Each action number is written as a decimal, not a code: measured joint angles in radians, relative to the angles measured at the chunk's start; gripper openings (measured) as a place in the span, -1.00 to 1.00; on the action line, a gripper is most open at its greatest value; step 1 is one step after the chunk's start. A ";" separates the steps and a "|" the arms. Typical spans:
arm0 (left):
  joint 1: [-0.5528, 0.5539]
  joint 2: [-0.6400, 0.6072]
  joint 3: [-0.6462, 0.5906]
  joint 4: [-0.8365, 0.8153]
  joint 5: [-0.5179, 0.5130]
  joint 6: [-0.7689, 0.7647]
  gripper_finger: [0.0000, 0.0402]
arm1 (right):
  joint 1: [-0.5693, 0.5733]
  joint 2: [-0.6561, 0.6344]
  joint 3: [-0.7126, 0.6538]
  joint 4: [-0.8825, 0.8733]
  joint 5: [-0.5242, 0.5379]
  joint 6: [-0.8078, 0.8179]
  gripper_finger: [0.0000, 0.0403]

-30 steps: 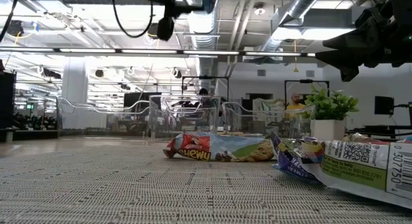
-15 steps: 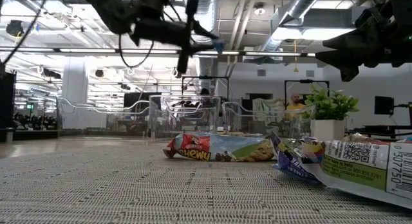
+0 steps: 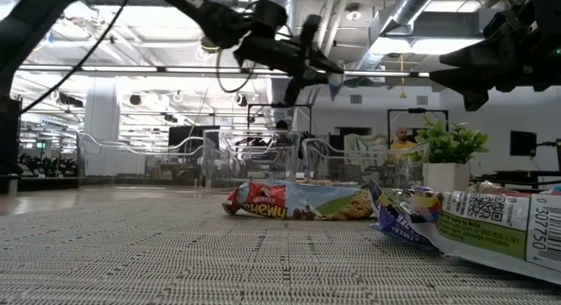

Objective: Pick and place Granola Bars by type
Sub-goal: Put the blue granola bar into the right transparent bin, then put the yellow granola bar into the left transparent bin

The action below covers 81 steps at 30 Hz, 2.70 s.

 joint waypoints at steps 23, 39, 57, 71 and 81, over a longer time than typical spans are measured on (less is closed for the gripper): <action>-0.018 0.074 0.182 -0.324 -0.364 0.746 -0.58 | 0.000 0.000 0.000 0.000 0.000 0.000 -0.11; -0.026 0.072 0.182 -0.341 -0.361 0.733 -0.10 | 0.000 0.000 0.000 0.000 0.000 0.000 -0.10; -0.059 0.072 0.182 -0.372 -0.319 0.605 0.03 | 0.000 0.000 0.000 0.000 0.000 0.000 -0.09; -0.240 0.059 0.182 -0.450 -0.058 0.580 0.03 | 0.000 0.000 0.000 0.000 0.000 0.000 -0.09; -0.387 0.056 0.181 -0.535 -0.088 0.666 0.03 | 0.000 0.000 0.000 0.000 0.000 0.000 -0.10</action>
